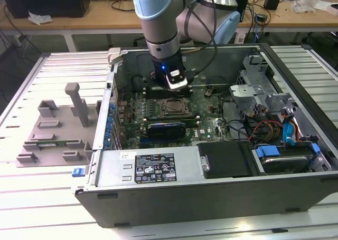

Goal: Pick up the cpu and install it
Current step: 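Install the first cpu locking lever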

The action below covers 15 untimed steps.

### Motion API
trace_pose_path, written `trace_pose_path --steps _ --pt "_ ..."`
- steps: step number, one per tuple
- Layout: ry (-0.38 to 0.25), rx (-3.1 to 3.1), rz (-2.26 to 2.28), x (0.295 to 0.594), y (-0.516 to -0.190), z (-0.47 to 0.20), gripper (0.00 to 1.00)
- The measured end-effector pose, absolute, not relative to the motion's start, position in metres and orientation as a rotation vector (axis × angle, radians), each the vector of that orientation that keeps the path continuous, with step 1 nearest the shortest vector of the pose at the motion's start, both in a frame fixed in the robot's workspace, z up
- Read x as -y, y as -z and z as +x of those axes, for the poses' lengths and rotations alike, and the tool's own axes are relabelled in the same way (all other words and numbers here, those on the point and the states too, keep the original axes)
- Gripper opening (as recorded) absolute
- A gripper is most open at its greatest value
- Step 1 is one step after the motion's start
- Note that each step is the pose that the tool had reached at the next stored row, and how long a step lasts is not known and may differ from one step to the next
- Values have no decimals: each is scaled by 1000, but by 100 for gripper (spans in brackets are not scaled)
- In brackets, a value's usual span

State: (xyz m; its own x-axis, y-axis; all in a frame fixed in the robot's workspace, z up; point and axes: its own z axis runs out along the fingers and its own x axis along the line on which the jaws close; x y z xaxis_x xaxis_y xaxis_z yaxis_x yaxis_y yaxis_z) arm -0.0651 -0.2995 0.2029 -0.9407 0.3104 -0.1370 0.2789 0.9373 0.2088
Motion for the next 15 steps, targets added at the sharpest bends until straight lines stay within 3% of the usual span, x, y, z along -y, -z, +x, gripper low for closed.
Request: trace_pose_path --steps 15 --pt "-272 -2918 473 300 -199 -65 11"
